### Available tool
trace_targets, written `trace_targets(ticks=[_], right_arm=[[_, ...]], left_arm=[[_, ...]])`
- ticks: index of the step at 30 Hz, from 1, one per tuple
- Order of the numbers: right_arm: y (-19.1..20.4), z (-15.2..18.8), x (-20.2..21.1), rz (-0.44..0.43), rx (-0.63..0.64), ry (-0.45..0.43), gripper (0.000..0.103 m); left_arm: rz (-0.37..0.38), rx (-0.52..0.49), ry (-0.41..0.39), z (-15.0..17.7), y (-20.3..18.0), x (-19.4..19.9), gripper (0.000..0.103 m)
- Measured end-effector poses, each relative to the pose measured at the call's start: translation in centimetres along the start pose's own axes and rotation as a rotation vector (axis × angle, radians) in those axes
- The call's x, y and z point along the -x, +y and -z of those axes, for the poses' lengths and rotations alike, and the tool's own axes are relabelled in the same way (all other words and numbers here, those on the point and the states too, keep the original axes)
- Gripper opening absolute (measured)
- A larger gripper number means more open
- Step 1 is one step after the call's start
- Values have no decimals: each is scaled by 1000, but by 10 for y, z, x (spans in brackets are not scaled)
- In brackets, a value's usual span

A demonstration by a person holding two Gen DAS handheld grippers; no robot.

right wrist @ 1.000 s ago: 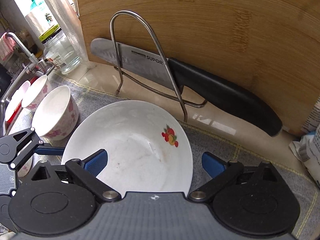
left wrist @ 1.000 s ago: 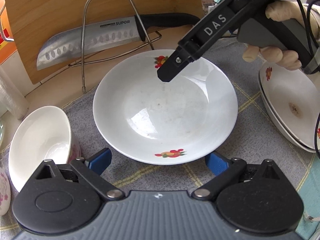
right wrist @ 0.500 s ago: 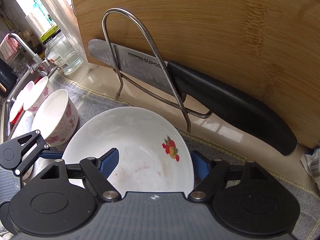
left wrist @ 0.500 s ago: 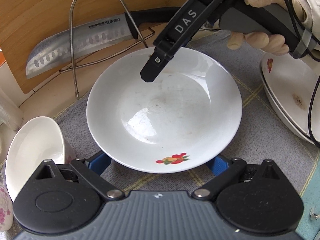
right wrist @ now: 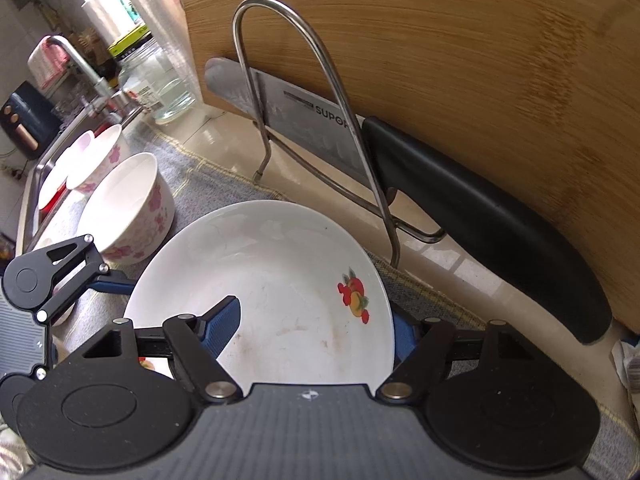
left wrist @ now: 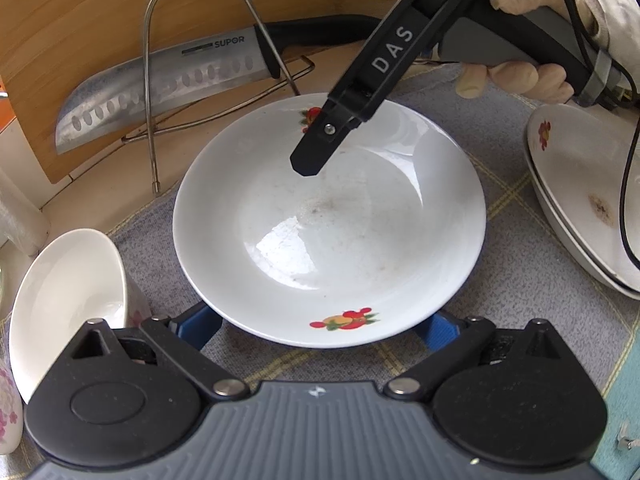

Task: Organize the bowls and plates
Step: 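Carry the held plate with the right tool toward the plate stack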

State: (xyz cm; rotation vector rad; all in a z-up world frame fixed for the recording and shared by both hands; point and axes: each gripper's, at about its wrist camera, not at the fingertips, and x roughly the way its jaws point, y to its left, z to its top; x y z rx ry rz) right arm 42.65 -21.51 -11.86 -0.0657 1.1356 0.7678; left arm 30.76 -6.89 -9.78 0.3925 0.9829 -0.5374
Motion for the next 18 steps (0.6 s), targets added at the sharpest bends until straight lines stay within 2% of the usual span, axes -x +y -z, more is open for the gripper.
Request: trace_targets(ticks=[12, 18], right_arm=[[-1, 4, 7, -25, -22, 3, 79], [4, 11, 12, -2, -21, 7, 78]], left_arm=[[-15, -12, -1, 2, -2, 2, 101], [-38, -24, -14, 3, -6, 6, 99]])
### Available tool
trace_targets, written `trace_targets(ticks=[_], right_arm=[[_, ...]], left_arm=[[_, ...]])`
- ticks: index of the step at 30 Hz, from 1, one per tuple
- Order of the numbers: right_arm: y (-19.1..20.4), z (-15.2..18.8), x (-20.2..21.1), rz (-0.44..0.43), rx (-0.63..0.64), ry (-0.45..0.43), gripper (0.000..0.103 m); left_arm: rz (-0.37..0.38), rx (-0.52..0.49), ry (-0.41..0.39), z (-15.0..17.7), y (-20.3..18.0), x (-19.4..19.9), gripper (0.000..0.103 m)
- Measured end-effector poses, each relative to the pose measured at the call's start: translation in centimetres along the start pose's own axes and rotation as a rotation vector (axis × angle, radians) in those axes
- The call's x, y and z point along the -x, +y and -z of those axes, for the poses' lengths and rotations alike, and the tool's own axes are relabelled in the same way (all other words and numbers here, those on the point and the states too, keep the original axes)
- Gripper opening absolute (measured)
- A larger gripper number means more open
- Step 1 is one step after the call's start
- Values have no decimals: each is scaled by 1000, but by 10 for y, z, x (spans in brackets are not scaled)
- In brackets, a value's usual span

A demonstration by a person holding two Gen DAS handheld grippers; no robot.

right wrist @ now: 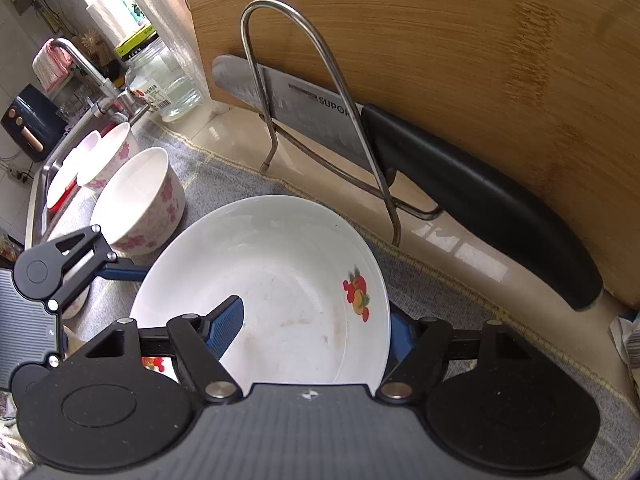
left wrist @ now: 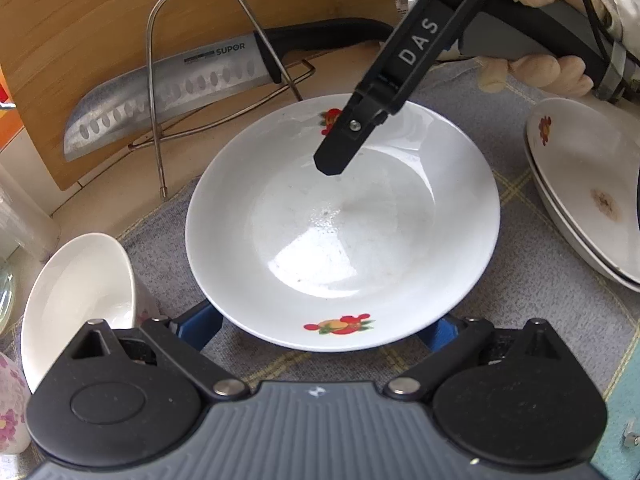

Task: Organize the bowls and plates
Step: 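Carry the held plate with the right tool toward the plate stack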

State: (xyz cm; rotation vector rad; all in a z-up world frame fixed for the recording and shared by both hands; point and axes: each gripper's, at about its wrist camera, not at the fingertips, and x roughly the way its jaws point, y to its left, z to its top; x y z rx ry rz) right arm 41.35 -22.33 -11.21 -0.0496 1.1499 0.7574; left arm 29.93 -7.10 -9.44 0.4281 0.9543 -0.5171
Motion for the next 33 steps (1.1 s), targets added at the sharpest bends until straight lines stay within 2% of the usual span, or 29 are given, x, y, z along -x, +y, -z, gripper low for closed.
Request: trace_targets(ticks=[9, 17, 22, 33], right_arm=[[-1, 5, -2, 11, 41, 14, 78], [-8, -4, -6, -21, 50, -10, 78], [-10, -8, -8, -27, 51, -10, 78], [-6, -4, -7, -15, 78, -12, 77]], left_arm=[[29, -46, -7, 3, -2, 1, 99], [72, -28, -19, 4, 3, 4, 99], [133, 5, -33, 7, 9, 8, 99], [130, 7, -38, 11, 7, 4, 99]])
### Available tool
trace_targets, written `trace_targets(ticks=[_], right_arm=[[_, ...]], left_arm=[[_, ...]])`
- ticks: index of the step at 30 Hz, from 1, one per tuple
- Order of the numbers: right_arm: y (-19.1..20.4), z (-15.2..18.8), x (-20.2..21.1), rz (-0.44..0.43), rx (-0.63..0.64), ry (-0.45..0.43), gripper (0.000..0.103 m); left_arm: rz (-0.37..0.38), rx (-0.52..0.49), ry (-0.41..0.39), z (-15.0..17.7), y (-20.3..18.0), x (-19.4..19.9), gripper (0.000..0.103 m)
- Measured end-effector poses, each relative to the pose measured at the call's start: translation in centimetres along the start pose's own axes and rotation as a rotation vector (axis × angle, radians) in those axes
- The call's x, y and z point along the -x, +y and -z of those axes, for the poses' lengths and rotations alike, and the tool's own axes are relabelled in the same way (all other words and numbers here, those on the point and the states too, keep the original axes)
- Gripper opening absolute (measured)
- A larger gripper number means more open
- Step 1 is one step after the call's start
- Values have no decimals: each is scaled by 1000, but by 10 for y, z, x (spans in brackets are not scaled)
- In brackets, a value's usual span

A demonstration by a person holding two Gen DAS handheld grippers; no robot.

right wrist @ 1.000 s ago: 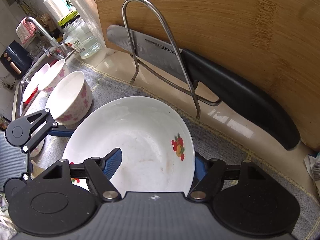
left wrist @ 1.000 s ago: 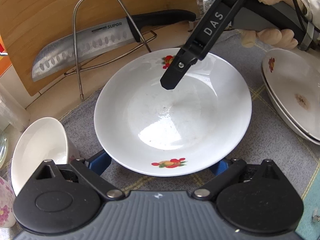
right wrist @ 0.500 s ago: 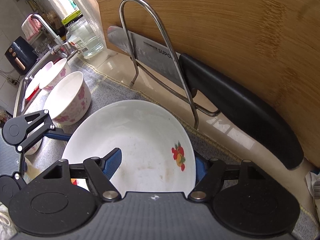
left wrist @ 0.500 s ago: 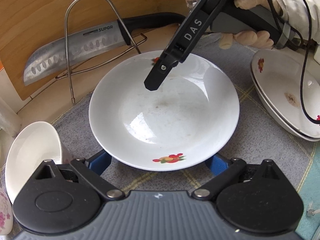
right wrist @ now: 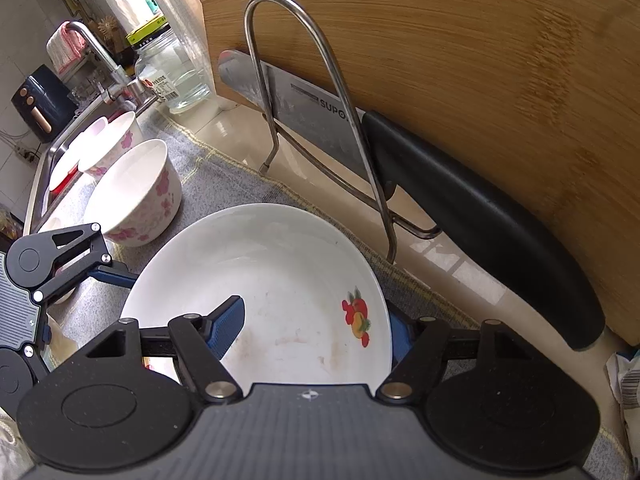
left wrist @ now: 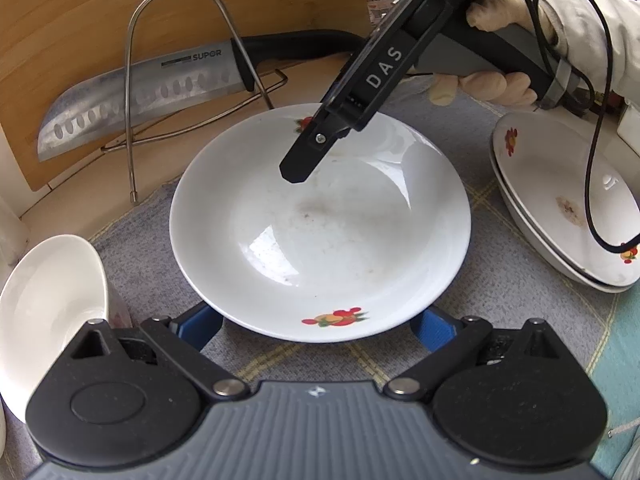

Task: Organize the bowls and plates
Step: 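Carry the held plate with the right tool toward the plate stack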

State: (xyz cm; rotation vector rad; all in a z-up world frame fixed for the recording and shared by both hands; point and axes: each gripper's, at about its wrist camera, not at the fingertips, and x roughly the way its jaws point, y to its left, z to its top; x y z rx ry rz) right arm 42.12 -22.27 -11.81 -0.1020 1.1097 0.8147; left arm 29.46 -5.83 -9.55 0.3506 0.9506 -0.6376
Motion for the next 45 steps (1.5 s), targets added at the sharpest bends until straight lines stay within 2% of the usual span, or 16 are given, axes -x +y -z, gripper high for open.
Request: trace_targets(ticks=[12, 27, 36, 45], right_arm=[[7, 5, 7, 22, 0, -15, 77], [26, 15, 37, 63, -4, -50, 77], [37, 35, 58, 88, -37, -79, 77], [38, 60, 80, 118, -90, -110, 77]], left_arm=[[5, -16, -13, -3, -2, 5, 99], [-10, -59, -43, -6, -16, 31, 99], [7, -78, -56, -7, -31, 44, 99], [37, -137, -57, -16, -49, 45, 99]])
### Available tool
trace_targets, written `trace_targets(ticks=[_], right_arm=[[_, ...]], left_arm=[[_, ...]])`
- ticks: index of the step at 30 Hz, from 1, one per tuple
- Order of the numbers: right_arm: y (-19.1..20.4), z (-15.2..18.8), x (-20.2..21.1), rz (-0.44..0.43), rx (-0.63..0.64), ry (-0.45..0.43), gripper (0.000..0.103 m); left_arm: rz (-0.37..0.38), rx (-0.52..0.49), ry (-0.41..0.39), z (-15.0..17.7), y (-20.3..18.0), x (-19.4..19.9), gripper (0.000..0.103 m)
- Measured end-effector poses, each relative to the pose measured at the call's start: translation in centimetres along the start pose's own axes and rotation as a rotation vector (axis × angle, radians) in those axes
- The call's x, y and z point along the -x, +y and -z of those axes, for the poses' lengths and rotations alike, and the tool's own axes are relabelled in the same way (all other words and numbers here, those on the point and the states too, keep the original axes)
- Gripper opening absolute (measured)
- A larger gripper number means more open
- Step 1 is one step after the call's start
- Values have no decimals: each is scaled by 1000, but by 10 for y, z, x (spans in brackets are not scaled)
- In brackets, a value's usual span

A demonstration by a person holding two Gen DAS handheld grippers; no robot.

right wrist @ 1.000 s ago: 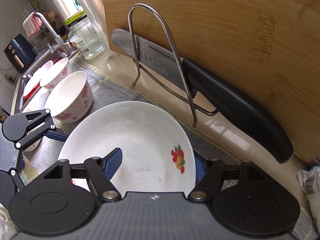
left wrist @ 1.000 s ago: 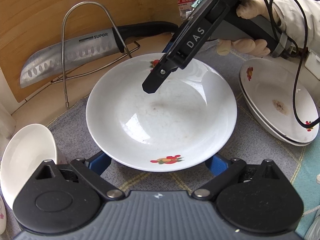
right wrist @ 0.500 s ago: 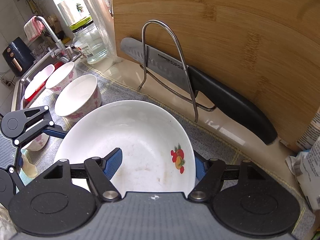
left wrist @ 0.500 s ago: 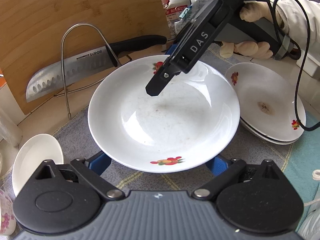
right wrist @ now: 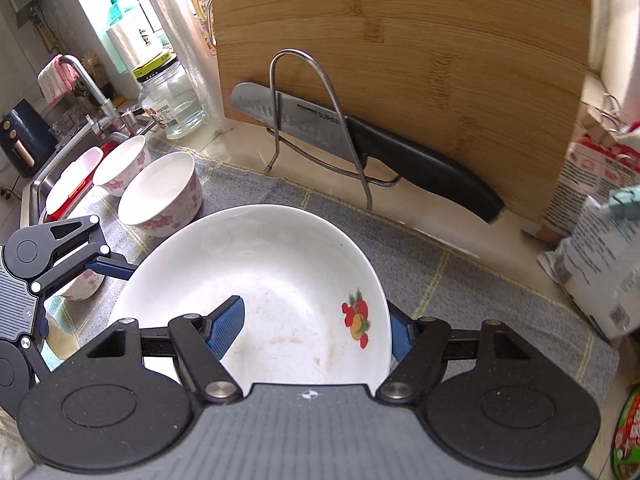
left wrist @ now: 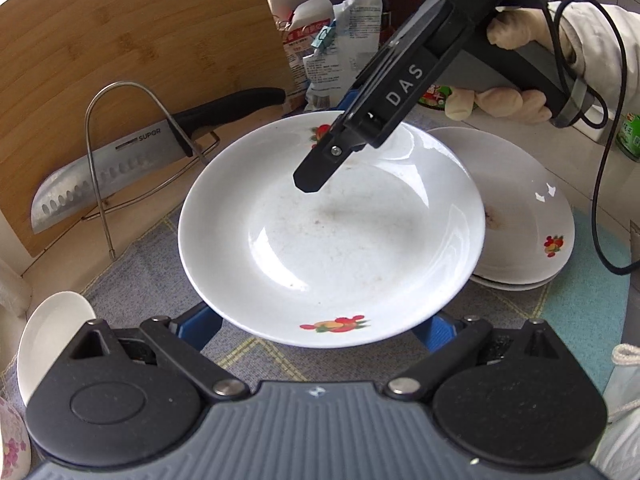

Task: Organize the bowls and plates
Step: 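Carry the held plate with the right tool toward the plate stack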

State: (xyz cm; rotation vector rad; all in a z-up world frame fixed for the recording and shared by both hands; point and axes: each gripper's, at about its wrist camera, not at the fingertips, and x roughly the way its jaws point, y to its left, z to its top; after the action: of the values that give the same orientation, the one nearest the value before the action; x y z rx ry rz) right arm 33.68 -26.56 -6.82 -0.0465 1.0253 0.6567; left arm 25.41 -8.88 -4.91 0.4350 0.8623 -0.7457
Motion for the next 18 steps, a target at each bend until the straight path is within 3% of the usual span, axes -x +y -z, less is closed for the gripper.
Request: trace_targets(ticks=[18], right_arm=[[-17, 68, 62, 137, -164, -71, 78]], left_arm=[[132, -159, -20, -23, -48, -8, 99]])
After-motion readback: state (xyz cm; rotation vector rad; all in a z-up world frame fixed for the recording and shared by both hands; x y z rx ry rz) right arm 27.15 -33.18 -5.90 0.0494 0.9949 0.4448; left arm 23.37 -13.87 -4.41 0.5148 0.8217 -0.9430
